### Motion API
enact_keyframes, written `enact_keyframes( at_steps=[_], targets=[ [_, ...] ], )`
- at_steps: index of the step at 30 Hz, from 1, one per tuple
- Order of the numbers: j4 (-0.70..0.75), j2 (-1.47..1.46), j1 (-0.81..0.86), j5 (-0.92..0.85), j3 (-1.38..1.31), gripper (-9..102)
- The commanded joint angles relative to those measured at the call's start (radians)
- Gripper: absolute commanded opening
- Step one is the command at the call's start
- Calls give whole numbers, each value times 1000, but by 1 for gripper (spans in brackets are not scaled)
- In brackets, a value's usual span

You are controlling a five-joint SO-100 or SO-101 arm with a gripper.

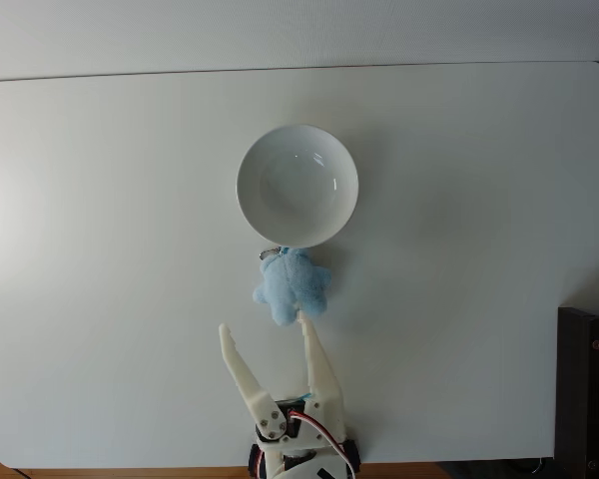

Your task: Grasp a skyblue doll and put it into the bowl.

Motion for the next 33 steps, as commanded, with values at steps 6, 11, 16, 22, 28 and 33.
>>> enact_keyframes(
  at_steps=[6, 11, 16, 22, 28, 33],
  targets=[
    [3, -471, 72, 0, -400, 41],
    [146, -842, 78, 0, -693, 41],
    [436, -1131, 64, 2, -950, 41],
    [798, -1327, 58, 6, -1118, 42],
    [976, -1416, 48, 8, -1131, 42],
    [983, -1417, 49, 6, -1121, 42]
  ],
)
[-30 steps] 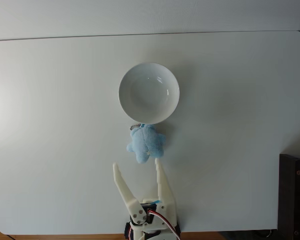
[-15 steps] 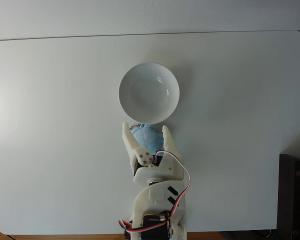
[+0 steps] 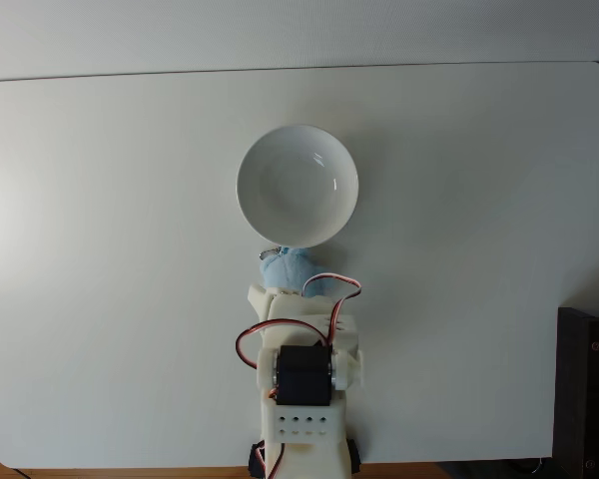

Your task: Grasp a skyblue doll and put it into the bowl.

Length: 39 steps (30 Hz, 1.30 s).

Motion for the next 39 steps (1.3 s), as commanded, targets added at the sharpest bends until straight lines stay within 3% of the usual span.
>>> enact_keyframes(
  at_steps=[1, 7, 20, 39],
  targets=[
    [63, -2, -6, 6, -32, 42],
    [64, 0, -3, 6, -29, 45],
    [63, -48, 6, 6, -15, 76],
    [32, -374, 26, -6, 11, 77]
  ],
)
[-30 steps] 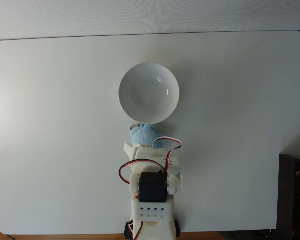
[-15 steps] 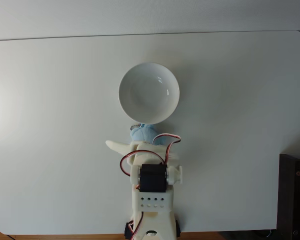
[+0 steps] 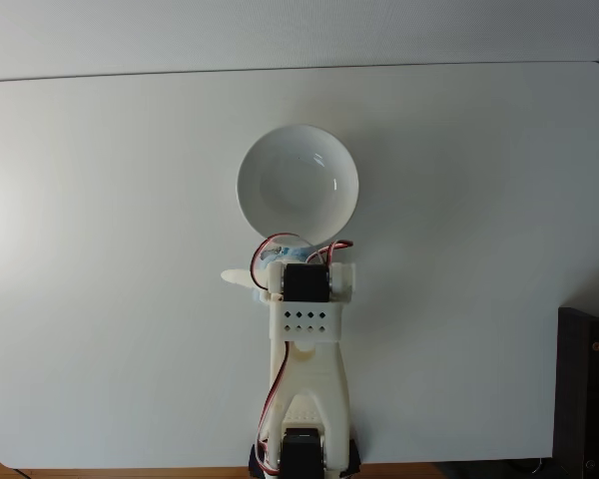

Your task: Grasp a skyblue doll and put it into the bowl.

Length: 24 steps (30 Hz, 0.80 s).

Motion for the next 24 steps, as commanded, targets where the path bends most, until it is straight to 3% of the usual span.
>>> enact_keyframes(
  at_steps=[1, 24],
  targets=[
    [20, -15, 25, -8, -3, 77],
    [-87, -190, 26, 6, -3, 77]
  ],
)
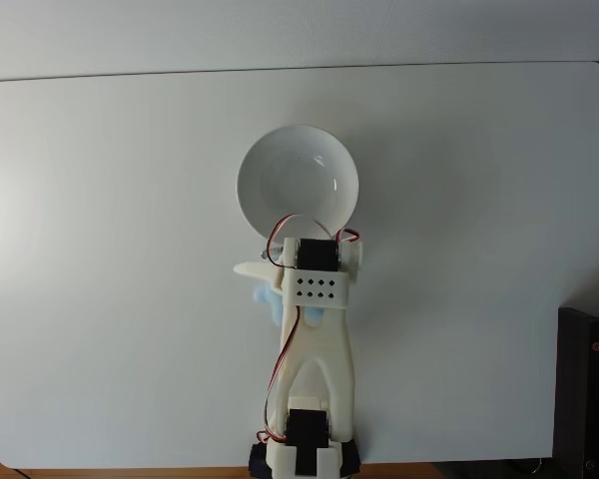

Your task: Grasp a skyblue doll and put it into the bowl.

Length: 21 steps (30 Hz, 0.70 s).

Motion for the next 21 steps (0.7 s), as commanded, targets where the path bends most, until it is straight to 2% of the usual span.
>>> enact_keyframes(
  at_steps=[1, 21],
  targets=[
    [-34, -15, -9, 8, -5, 77],
    [-57, -158, -11, -8, -15, 77]
  ],
)
